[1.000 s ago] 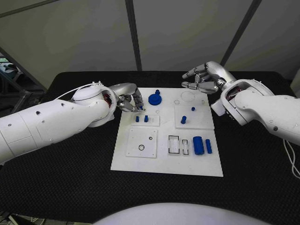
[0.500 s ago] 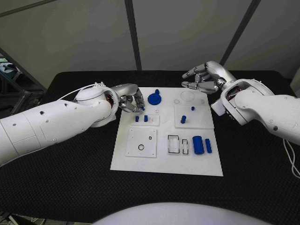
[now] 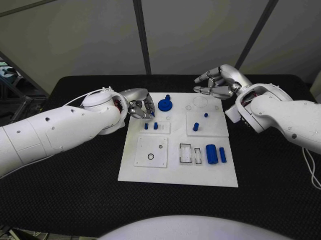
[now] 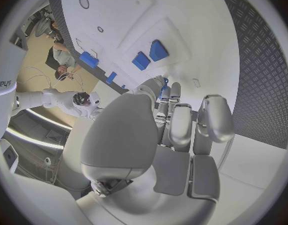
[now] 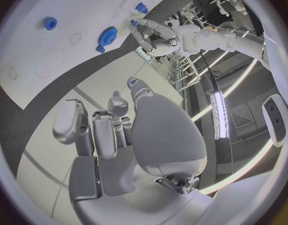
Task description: Assemble the parts on the task board
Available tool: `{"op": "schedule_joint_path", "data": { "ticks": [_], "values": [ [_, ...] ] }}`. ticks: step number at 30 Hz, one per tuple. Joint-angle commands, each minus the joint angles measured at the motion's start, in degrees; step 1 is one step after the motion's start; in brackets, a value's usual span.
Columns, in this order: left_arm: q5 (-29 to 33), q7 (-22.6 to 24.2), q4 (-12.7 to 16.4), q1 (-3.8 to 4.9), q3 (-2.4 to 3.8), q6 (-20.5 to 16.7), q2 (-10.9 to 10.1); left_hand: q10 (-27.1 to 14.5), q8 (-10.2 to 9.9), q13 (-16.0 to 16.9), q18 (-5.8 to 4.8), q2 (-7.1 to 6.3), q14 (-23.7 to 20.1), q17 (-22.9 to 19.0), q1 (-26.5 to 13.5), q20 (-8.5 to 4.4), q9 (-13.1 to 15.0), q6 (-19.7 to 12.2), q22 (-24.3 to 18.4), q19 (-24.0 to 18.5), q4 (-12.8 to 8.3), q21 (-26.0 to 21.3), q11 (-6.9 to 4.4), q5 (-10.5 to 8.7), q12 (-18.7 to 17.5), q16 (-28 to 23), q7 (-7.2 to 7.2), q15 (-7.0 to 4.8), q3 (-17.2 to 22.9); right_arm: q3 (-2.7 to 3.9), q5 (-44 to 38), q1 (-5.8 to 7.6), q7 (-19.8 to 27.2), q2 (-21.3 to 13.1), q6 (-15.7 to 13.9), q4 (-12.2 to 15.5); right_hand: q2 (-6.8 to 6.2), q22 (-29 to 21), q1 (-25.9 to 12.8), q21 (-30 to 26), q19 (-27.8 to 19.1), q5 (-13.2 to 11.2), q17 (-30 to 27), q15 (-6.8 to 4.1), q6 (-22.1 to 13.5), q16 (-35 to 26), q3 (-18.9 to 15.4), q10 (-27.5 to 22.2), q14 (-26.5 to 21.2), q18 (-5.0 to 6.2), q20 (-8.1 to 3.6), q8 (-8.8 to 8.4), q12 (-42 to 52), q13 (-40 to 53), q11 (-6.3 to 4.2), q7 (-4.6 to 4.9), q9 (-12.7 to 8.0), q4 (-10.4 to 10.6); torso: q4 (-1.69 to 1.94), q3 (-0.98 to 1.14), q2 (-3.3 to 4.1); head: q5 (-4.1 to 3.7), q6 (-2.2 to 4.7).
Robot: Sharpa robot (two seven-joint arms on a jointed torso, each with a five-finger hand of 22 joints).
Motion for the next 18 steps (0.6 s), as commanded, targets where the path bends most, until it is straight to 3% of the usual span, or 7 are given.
{"op": "schedule_joint_path", "data": {
  "ticks": [1,18],
  "values": [
    [0.17,-0.23,-0.24,0.05,0.05,-0.46,0.28,0.41,-0.19,-0.05,0.43,-0.2,0.28,0.03,-0.24,-0.01,0.02,0.37,0.05,0.28,-0.13,0.24,-0.05,-0.3,-0.38,0.28,-0.05,-0.08,0.38,0.03,-0.14,0.09,0.29,0.08,0.24,0.03,0.18,0.07,-0.27,-0.21,0.14,0.21,3.86,-0.46,-0.4,-0.31,0.09,0.36,3.45,0.55,-0.35,0.34,0.06,-0.02,-0.11,0.06,-0.07,0.32,0.01,-0.01,-0.02,0.0,0.0],
    [0.18,-0.69,-0.48,0.05,0.06,0.83,0.59,0.72,-0.22,-0.01,0.43,-0.17,0.22,-0.14,-0.19,-0.03,0.05,0.68,0.1,0.27,-0.27,0.25,-0.11,-0.29,-0.48,0.23,-0.1,-0.12,0.58,0.03,-0.14,0.09,0.22,0.05,0.31,0.04,0.18,0.07,-0.27,-0.21,0.14,0.21,3.86,-0.46,-0.4,-0.31,0.09,0.36,3.45,0.55,-0.35,0.34,0.06,-0.02,-0.11,0.06,-0.07,0.32,0.09,-0.04,-0.08,-0.22,-0.3]
  ]
}}
